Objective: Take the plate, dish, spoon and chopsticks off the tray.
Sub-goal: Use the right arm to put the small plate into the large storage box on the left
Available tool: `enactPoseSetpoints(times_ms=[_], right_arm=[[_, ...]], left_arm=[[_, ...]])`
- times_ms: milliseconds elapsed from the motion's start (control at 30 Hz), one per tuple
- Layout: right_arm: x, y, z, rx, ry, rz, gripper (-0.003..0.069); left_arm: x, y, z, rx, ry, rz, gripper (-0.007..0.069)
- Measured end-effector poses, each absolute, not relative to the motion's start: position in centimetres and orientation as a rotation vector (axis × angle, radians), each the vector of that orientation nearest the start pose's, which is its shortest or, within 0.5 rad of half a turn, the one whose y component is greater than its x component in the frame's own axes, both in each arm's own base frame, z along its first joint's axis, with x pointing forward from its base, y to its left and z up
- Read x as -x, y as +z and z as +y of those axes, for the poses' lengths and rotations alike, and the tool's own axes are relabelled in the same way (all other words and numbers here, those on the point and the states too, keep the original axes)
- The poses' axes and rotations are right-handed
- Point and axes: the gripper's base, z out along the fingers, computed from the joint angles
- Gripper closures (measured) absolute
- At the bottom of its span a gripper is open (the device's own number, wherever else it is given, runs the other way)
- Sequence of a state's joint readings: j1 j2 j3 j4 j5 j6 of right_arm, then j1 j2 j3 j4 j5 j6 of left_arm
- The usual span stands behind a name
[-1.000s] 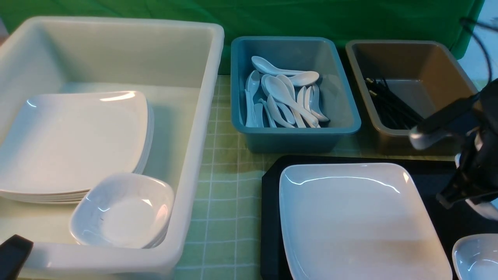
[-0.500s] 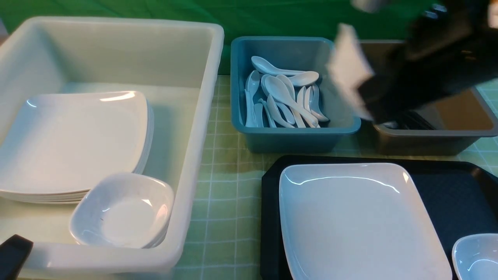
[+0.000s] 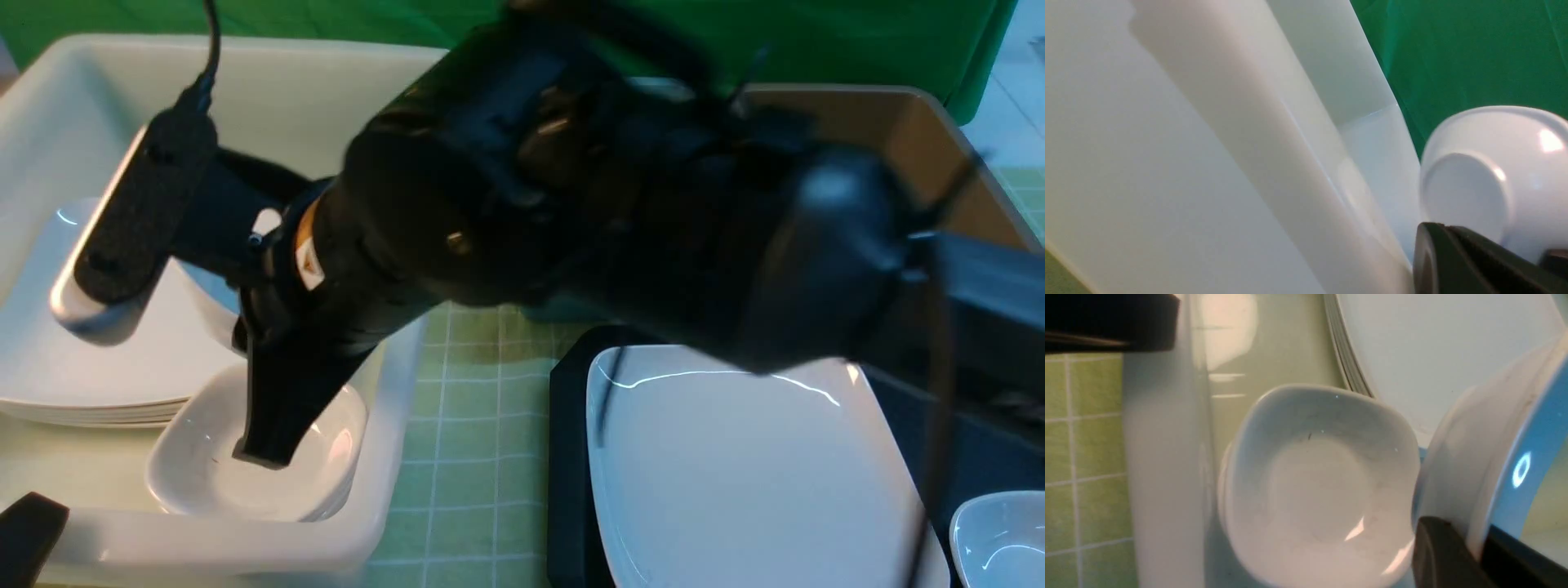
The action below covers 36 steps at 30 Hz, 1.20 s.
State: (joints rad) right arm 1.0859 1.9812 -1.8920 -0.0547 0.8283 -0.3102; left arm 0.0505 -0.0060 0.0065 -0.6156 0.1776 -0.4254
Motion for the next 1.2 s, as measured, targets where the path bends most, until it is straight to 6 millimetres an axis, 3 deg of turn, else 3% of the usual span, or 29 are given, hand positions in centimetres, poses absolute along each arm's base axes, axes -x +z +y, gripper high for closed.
enactPoseSetpoints(times_ms=[200,833,1067,1133,1200], right_arm=[[-22.5,28.6,42.1,1.635,0.252,1.89,0.0629],[-19.7,28.2,42.9,1.744,0.23,1.895,0.06],[-19.0,28.2,43.0,1.767,0.235,1.906,0.044],[-18.9,28.8,42.9,1.765,0.235,1.906,0.0348],[-18.8,29.8,42.7,1.757,0.239,1.901,0.0307]], left_arm=[[-5.6,19.8,-0.7,0.805,-0.831,1.493,0.0629],[-5.6,19.8,-0.7,0.805,-0.831,1.493,0.0625],[-5.6,19.8,-0.7,0.804,-0.83,1.493,0.0622],[-5.6,19.8,-0.6,0.804,-0.83,1.493,0.0615],[-5.6,19.8,-0.6,0.804,-0.83,1.493,0.0612]])
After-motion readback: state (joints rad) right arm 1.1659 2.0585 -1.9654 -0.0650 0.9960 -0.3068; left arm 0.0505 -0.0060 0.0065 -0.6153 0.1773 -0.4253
